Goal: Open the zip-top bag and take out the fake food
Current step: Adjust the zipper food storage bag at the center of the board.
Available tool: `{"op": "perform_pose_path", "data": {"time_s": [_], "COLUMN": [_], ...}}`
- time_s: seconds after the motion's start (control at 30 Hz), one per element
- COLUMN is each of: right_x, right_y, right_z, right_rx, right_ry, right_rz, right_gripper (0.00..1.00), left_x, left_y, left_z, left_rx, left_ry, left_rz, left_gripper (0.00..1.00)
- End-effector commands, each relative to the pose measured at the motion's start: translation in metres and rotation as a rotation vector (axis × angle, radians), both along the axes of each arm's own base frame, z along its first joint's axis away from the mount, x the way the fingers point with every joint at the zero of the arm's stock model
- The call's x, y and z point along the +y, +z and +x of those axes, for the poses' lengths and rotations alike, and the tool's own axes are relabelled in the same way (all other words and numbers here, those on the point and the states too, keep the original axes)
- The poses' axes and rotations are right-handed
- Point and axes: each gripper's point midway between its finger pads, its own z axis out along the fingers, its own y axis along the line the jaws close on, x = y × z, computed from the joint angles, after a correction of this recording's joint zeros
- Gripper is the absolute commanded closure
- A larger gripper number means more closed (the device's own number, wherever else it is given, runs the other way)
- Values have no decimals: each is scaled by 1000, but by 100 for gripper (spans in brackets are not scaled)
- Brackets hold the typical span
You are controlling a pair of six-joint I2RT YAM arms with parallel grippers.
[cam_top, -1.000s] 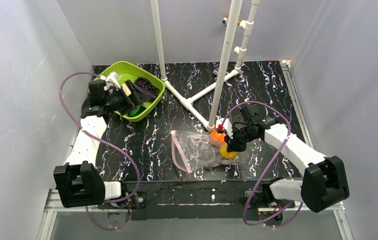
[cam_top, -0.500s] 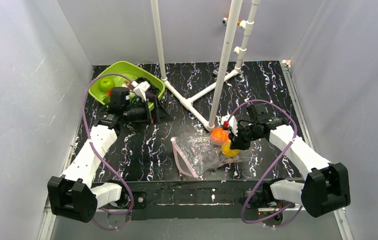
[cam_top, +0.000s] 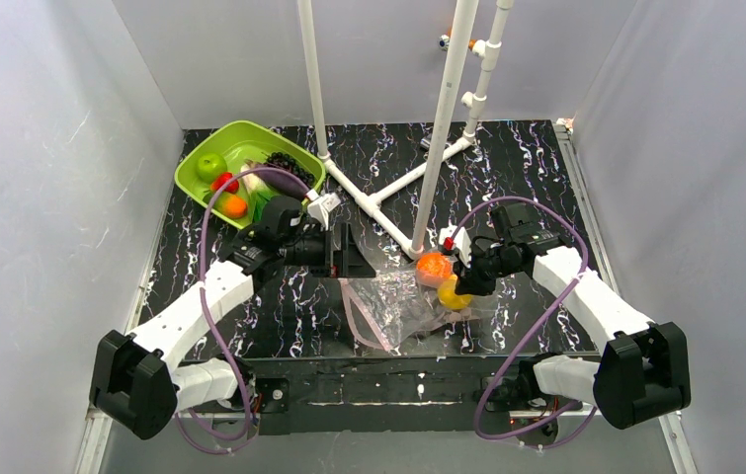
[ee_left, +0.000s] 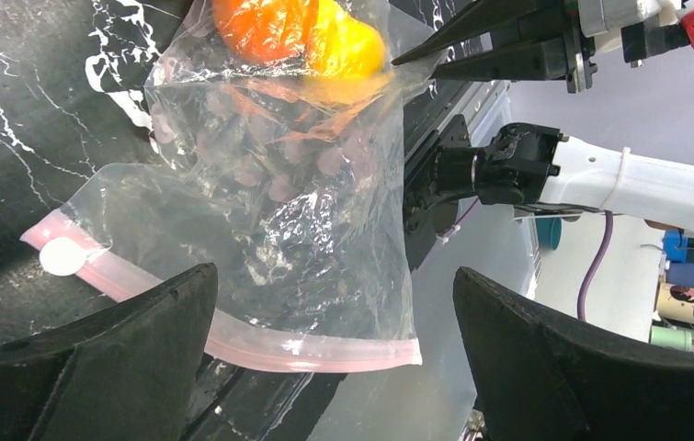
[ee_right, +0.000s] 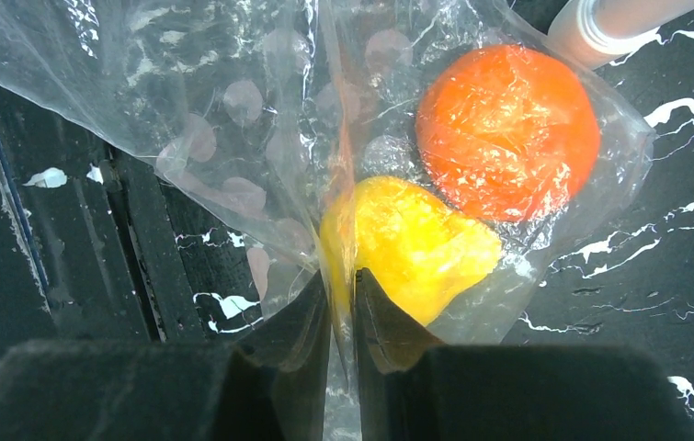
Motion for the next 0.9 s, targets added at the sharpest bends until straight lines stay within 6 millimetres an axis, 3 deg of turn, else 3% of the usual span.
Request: {"op": "perform_pose_path", "data": {"time_s": [0.0,0.4,0.87], "right_x": [1,1,0], "right_y": [1,1,1], "right_z": [-7,-8,-9], "right_rx": [20,24,24], "right_ry": [13,16,21], "right_rz": [23,25,29], "right_gripper": [78,76,71], "left_x": [-6,-17,-20], "left_y": [-4,-35,-52], "left_z": [-6,-40,-47], "left_rx": [-2,64,81], "left_ry": [11,-15,-3], "left_rz": [-31,-39,-32], "left_gripper": [1,0,1]}}
